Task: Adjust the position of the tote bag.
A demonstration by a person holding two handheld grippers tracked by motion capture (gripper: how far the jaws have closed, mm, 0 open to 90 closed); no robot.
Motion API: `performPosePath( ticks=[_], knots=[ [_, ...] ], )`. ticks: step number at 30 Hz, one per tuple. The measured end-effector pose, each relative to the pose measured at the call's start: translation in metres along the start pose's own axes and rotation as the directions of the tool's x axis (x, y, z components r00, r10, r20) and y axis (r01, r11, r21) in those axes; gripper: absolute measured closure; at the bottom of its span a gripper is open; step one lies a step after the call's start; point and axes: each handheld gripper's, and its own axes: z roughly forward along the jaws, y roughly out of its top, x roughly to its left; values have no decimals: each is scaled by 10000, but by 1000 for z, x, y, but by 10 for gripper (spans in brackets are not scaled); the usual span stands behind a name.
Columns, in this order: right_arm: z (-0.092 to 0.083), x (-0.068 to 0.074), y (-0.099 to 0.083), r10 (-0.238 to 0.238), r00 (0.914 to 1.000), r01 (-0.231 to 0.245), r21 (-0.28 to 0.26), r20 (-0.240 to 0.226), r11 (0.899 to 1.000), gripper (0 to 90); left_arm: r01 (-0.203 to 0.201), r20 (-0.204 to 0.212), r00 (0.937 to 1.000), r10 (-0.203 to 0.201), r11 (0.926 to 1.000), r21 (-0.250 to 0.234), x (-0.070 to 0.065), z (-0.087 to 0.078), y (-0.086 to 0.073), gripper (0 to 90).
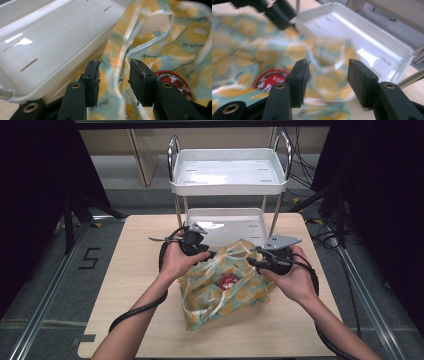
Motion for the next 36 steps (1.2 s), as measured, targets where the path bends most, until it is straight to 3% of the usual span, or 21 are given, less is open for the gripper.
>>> performPosePath(
  ticks=[5, 6, 9, 11, 14, 15, 17, 18, 19, 20, 23, 24, 26, 28, 29, 30, 31, 32, 34, 35, 36],
  knots=[
    [8, -11, 3, 125, 9985, -124, -17, 541, 9999, 470, -1065, 24, 9943, 1067, 9903, 888, -14, -8, 2, 488],
    [10, -14, 3, 253, 9985, -257, 87, 482, 9996, 470, -1416, 160, 9899, 1407, 9836, 1117, -18, -9, 2, 478],
    [23, -23, -1, 477, 9982, -490, 363, 363, 9981, 495, -1607, 811, 9854, 1495, 9744, 1571, -27, -7, -2, 416],
    [30, -24, -6, 838, 9965, -841, 694, 72, 9940, 551, -2036, 967, 9773, 1885, 9618, 1832, -32, -1, -4, 382],
    [36, -22, -13, 1437, 9894, -1399, 1324, -192, 9813, 755, -2686, 1038, 9630, 2486, 9156, 2993, -38, 13, -15, 364],
    [37, -24, -15, 1320, 9908, -1260, 1583, -282, 9793, 796, -3032, 1179, 9529, 2795, 8913, 3372, -40, 19, -21, 367],
    [42, -23, -20, 1634, 9865, -1600, 1582, -87, 9744, 862, -3307, 1203, 9437, 3082, 8654, 3765, -41, 25, -26, 423],
    [42, -23, -20, 1634, 9865, -1600, 1582, -87, 9744, 862, -3307, 1203, 9437, 3082, 8654, 3765, -41, 25, -26, 452],
    [42, -24, -22, 1620, 9868, -1570, 2020, -85, 9667, 892, -3679, 1383, 9297, 3415, 8414, 3958, -41, 28, -29, 515],
    [44, -23, -24, 1751, 9845, -1725, 1943, 35, 9657, 895, -3852, 1419, 9224, 3591, 8307, 4019, -42, 29, -29, 565],
    [45, -26, -29, 1573, 9876, -1527, 2273, -20, 9618, 900, -3935, 1511, 9190, 3640, 8255, 4045, -43, 33, -33, 702],
    [46, -25, -31, 1556, 9878, -1510, 2353, -11, 9601, 900, -3891, 1523, 9210, 3585, 8292, 4013, -42, 34, -33, 738],
    [50, -22, -36, 1560, 9878, -1521, 2367, 20, 9596, 900, -3715, 1449, 9284, 3423, 8429, 3893, -38, 35, -33, 798],
    [53, -21, -39, 1497, 9887, -1448, 2577, 9, 9553, 900, -3354, 1227, 9420, 3124, 8632, 3774, -32, 37, -33, 859],
    [54, -22, -41, 1365, 9906, -1311, 2580, -31, 9572, 900, -3354, 1227, 9420, 3124, 8632, 3774, -32, 37, -33, 876],
    [54, -21, -42, 1413, 9899, -1327, 2734, -119, 9527, 884, -2960, 1090, 9552, 2752, 8845, 3606, -26, 39, -34, 884],
    [54, -21, -42, 1413, 9899, -1327, 2734, -119, 9527, 884, -2960, 1090, 9552, 2752, 8845, 3606, -26, 39, -34, 891],
    [53, -21, -42, 1341, 9910, -1303, 2455, 12, 9606, 810, -2639, 1086, 9644, 2412, 9045, 3349, -22, 41, -34, 893],
    [45, -20, -35, 1260, 9918, -1173, 2319, -228, 9656, 775, -2477, 1056, 9685, 2255, 9157, 3164, -20, 41, -32, 895],
    [45, -20, -35, 1260, 9918, -1173, 2319, -228, 9656, 775, -2477, 1056, 9685, 2255, 9157, 3164, -20, 41, -32, 895],
    [35, -18, -24, 130, 9984, -50, 1449, -546, 9894, 705, -2540, 1105, 9667, 2309, 9182, 3038, -18, 42, -29, 895]
  ],
)
